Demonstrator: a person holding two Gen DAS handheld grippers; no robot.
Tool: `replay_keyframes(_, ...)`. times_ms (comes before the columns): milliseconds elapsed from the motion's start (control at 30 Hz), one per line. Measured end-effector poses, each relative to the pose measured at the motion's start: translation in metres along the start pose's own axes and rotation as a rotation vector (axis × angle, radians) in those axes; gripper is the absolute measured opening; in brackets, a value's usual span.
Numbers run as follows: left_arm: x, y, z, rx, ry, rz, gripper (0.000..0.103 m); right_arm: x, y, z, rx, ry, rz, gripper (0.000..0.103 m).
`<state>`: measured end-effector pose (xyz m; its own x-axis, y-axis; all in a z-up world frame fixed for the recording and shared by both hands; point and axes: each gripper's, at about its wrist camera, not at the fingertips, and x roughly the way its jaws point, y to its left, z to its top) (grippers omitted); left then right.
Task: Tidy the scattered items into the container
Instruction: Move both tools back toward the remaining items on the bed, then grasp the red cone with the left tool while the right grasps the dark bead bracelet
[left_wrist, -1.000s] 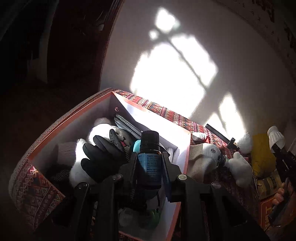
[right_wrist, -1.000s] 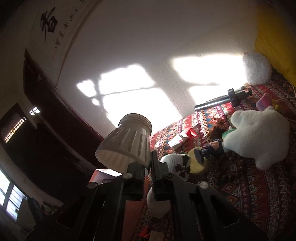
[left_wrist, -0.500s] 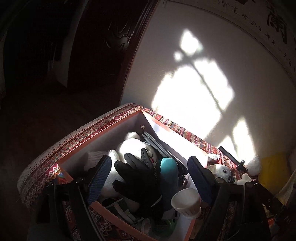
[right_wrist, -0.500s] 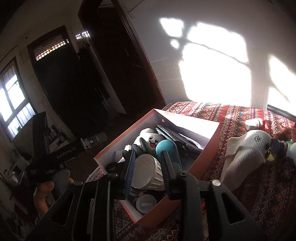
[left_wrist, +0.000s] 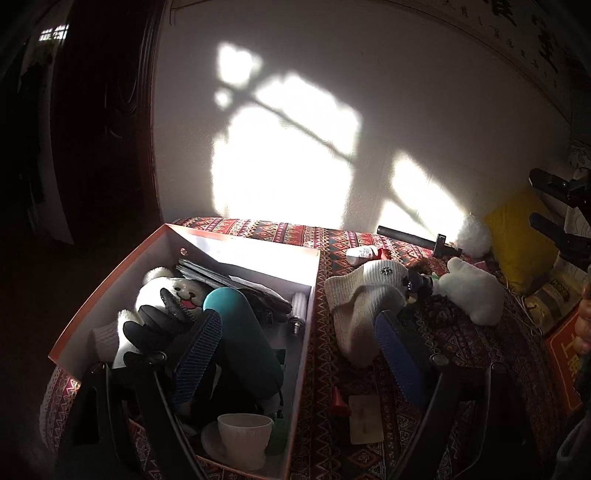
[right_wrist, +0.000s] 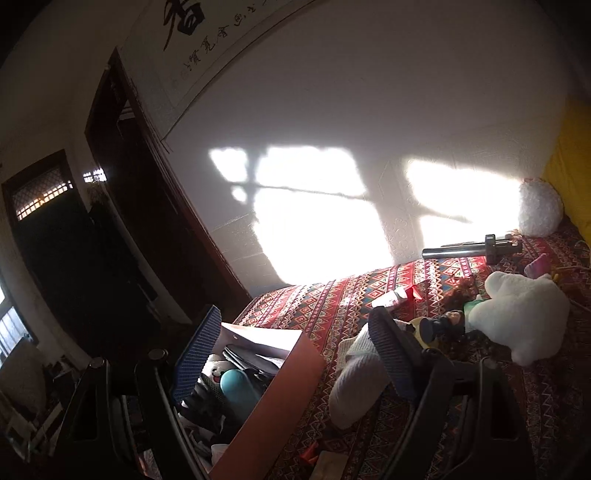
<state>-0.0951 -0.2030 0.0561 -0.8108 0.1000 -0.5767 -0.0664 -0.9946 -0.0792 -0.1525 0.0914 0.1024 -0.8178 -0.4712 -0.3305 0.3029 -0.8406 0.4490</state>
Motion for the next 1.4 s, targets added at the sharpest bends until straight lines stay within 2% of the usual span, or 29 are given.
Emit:
replay_keyframes(100, 0.022, -0.046, -0.018, 0.091, 0.079, -0.036, 0.086, 0.011, -0.055, -0.001, 0.053, 0.018, -0.141, 0.082)
replay_keyframes(200, 0.048, -0.078, -0.039, 0.166, 0.169, -0.023, 0.086, 0.042, -0.121, -0.019, 0.161, 0.134, -0.233, 0.082)
replay_keyframes(267, 0.068, -0.087, -0.053, 0.197, 0.235, -0.014, 0.086, 0.064, -0.168, -0.041, 0.295, 0.22, -0.219, 0.081)
replay_keyframes(367, 0.099, -0.085, -0.072, 0.192, 0.328, -0.006, 0.085, 0.093, -0.227, -0.08, 0.517, 0.322, -0.176, 0.069)
replay_keyframes(400, 0.106, -0.083, -0.077, 0.176, 0.347, -0.018, 0.085, 0.1, -0.243, -0.089, 0.58, 0.326, -0.177, 0.061)
replay_keyframes(433, 0.113, -0.08, -0.081, 0.159, 0.363, -0.036, 0.085, 0.104, -0.256, -0.098, 0.63, 0.323, -0.188, 0.058)
replay_keyframes(533, 0.128, -0.076, -0.09, 0.132, 0.402, -0.066, 0.085, 0.122, -0.287, -0.114, 0.736, 0.316, -0.193, 0.058)
replay_keyframes(600, 0.137, -0.075, -0.095, 0.14, 0.419, -0.054, 0.085, 0.134, -0.301, -0.124, 0.789, 0.325, -0.177, 0.058)
replay_keyframes(633, 0.142, -0.075, -0.098, 0.146, 0.429, -0.039, 0.085, 0.136, -0.305, -0.125, 0.8, 0.311, -0.167, 0.058)
replay_keyframes(700, 0.152, -0.072, -0.105, 0.147, 0.44, -0.01, 0.078, 0.14, -0.305, -0.12, 0.791, 0.297, -0.162, 0.06)
replay_keyframes(800, 0.17, -0.07, -0.12, 0.158, 0.478, 0.025, 0.075, 0.154, -0.296, -0.109, 0.668, 0.326, -0.195, 0.06)
replay_keyframes(867, 0.173, -0.068, -0.122, 0.13, 0.459, 0.015, 0.075, 0.157, -0.288, -0.106, 0.573, 0.349, -0.253, 0.048)
replay_keyframes(900, 0.173, -0.066, -0.12, 0.11, 0.453, 0.01, 0.069, 0.157, -0.285, -0.105, 0.537, 0.358, -0.285, 0.03)
replay_keyframes(933, 0.172, -0.063, -0.117, 0.087, 0.445, 0.013, 0.059, 0.156, -0.286, -0.106, 0.529, 0.362, -0.286, 0.018)
replay_keyframes(967, 0.171, -0.058, -0.114, 0.062, 0.441, 0.017, 0.033, 0.154, -0.29, -0.108, 0.559, 0.359, -0.259, 0.018)
replay_keyframes(1000, 0.171, -0.052, -0.112, 0.031, 0.446, 0.009, 0.03, 0.151, -0.296, -0.111, 0.6, 0.352, -0.232, 0.018)
replay_keyframes(1067, 0.166, -0.045, -0.111, -0.019, 0.458, -0.009, 0.03, 0.142, -0.304, -0.112, 0.662, 0.341, -0.191, 0.018)
replay_keyframes(1200, 0.145, -0.058, -0.117, 0.055, 0.443, -0.013, 0.03, 0.12, -0.303, -0.103, 0.689, 0.31, -0.15, 0.018)
replay_keyframes(1300, 0.118, -0.064, -0.107, 0.086, 0.375, -0.046, 0.03, 0.102, -0.293, -0.09, 0.7, 0.271, -0.089, 0.018)
replay_keyframes(1400, 0.084, -0.065, -0.087, 0.075, 0.286, -0.088, 0.03, 0.083, -0.267, -0.069, 0.662, 0.231, -0.034, 0.018)
